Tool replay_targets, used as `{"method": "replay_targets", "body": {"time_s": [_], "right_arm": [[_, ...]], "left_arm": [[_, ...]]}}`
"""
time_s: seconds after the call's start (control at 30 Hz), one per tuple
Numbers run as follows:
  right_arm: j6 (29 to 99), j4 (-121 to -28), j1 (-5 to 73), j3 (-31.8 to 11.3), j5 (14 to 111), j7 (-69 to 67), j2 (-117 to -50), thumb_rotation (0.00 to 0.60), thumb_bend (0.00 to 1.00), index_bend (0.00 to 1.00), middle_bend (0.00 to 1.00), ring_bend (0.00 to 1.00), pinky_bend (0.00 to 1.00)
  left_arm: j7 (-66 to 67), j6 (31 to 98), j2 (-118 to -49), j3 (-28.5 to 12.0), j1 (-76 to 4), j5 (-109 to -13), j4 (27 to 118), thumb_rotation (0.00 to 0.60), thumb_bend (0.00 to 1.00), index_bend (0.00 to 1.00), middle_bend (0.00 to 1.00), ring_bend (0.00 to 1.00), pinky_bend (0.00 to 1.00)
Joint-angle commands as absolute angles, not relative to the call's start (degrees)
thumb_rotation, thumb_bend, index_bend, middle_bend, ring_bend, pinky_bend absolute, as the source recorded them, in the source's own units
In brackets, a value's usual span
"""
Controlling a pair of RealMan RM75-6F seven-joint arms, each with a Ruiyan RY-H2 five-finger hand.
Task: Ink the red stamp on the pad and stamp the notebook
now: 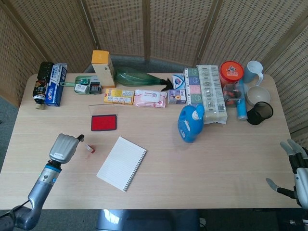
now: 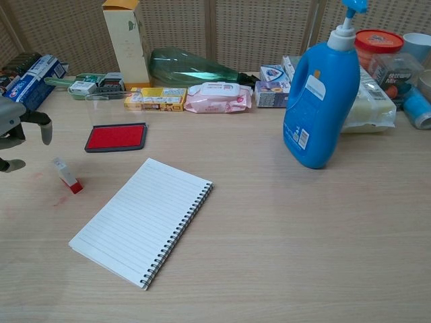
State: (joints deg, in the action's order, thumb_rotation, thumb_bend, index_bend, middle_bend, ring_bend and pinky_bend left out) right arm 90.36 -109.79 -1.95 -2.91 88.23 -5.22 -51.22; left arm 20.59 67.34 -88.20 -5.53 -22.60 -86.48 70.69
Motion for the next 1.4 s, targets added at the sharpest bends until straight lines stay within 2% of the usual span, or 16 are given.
{"method": "replay_targets", "body": {"time_s": [0.03,1.03,1.4], "right_arm": [[90.4,-109.8,-2.0,-2.9,88.2,-5.4,-51.1,0.600,0.16,0.00,0.00,0.00,0.00],[89.8,-109.8,-1.7,-3.1,87.4,-7.6,-50.3,0.600,0.16,0.00,0.00,0.00,0.00],[89.7,-109.8,-1.6,-3.2,87.1,-7.6,-50.2,0.600,0.16,0.00,0.00,0.00,0.00]], "left_arm": [[21.1,67.2,-89.1,-5.2,-23.0,-86.3,70.0,0.600,0.23,0.46,1.00,1.00,1.00],[23.8,65.3,-96.6,-5.1,-26.6,-82.2,63.6,0.600,0.26,0.46,1.00,1.00,1.00],[24.6,65.1,-97.1,-4.6,-27.3,-81.9,63.4,0.600,0.31,0.54,1.00,1.00,1.00]]}}
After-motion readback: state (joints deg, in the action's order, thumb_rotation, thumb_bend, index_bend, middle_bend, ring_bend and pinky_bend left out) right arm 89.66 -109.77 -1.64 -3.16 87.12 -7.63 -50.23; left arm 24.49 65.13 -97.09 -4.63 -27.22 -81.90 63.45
